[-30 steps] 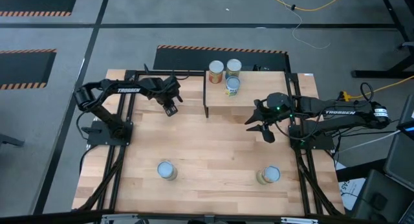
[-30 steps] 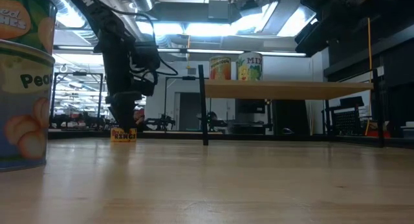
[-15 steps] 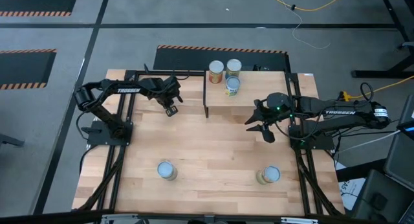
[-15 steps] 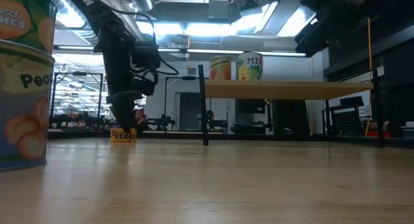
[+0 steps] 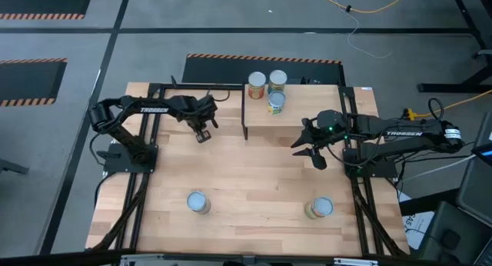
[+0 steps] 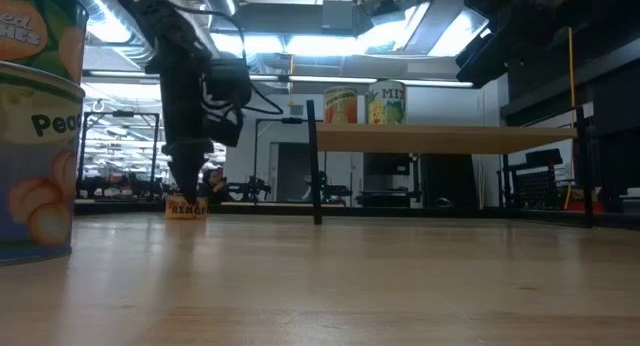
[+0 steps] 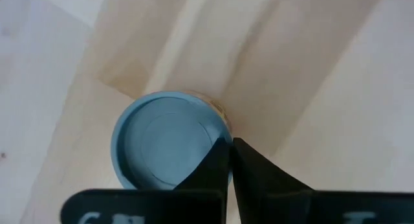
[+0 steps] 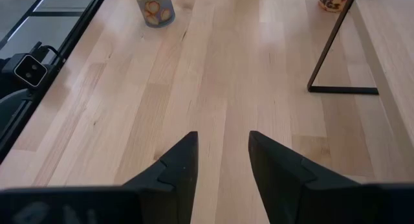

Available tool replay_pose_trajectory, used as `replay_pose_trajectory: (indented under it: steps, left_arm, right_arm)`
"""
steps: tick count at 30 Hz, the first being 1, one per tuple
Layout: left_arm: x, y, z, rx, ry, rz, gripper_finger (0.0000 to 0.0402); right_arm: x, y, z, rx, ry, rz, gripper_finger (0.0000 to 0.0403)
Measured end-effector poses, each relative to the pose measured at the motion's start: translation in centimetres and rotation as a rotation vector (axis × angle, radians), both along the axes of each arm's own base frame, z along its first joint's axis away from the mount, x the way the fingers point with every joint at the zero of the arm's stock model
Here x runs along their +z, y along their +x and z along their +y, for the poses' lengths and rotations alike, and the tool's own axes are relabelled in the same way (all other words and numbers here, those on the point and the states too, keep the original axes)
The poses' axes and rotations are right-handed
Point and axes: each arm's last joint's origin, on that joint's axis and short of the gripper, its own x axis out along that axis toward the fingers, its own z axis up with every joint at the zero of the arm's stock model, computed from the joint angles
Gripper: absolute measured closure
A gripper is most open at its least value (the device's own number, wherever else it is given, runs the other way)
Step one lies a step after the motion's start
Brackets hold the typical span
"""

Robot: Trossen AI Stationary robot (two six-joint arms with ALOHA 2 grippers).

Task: Pick and place cans onto a shelf
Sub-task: Put the yellow canned pineapple rings on the shelf

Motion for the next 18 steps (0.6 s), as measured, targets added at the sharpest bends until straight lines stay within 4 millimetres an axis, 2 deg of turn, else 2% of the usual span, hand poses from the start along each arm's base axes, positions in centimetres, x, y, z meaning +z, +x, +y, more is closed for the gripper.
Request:
replay_pose_trajectory:
  steps: [6, 18]
  left_arm:
    - [2.5, 1.3, -1.3, -0.056, -0.011, 0.064, 0.0399]
    - [9.7, 3.9, -4.9, -0.128, -0.016, 0.071, 0.0399]
  right_arm:
    - [0.0, 0.0, 0.0, 0.000, 0.000, 0.000, 0.0262]
    - [0.0, 0.0, 0.0, 0.000, 0.000, 0.001, 0.0262]
